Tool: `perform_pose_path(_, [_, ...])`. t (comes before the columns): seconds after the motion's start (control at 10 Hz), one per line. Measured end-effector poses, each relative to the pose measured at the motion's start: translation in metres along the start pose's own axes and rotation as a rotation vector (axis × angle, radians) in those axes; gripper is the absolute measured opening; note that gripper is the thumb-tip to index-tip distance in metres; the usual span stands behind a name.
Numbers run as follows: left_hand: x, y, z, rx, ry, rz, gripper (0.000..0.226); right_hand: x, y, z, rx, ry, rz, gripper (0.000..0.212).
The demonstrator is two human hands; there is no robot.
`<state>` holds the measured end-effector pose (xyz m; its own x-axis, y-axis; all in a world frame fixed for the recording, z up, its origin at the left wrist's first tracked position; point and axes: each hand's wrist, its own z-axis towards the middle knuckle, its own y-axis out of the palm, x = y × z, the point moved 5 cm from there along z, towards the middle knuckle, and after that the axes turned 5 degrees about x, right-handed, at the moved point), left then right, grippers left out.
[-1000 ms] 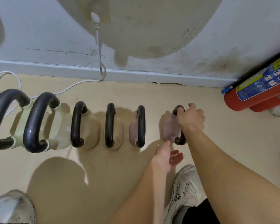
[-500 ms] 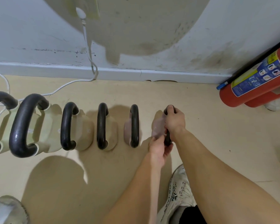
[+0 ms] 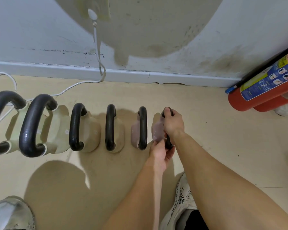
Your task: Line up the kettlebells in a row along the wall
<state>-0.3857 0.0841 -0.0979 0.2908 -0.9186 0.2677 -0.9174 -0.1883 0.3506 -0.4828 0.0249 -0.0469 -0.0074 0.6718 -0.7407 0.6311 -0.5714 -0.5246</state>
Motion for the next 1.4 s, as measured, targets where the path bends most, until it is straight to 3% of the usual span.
perform_pose_path(0.2, [0.000,0.001,-0.001,-0.002,0.002,0.018,0.027,0.002,0.000,0.004,0.012,-0.024,-0.016,0.042])
perform_pose_path(0.9, [-0.005,-0.005,0.002,0.020,-0.006,0.024,0.024,0.000,-0.003,-0.004,0.007,-0.021,-0.017,0.042])
perform_pose_path(1.1, [0.011,-0.010,-0.018,0.048,-0.034,0.263,0.029,-0.009,-0.007,-0.015,-0.104,0.054,-0.163,0.053])
perform_pose_path(1.2, [0.027,-0.016,-0.040,0.030,-0.044,0.384,0.025,-0.010,-0.014,-0.030,-0.102,0.017,-0.398,0.058])
perform_pose_path(1.3, [0.041,-0.032,-0.068,0.044,0.047,0.547,0.015,-0.013,-0.021,-0.060,-0.041,-0.084,-0.635,0.059])
perform_pose_path(1.4, [0.071,-0.052,-0.097,0.135,0.253,0.742,0.019,-0.027,-0.023,-0.092,-0.058,-0.197,-0.739,0.060])
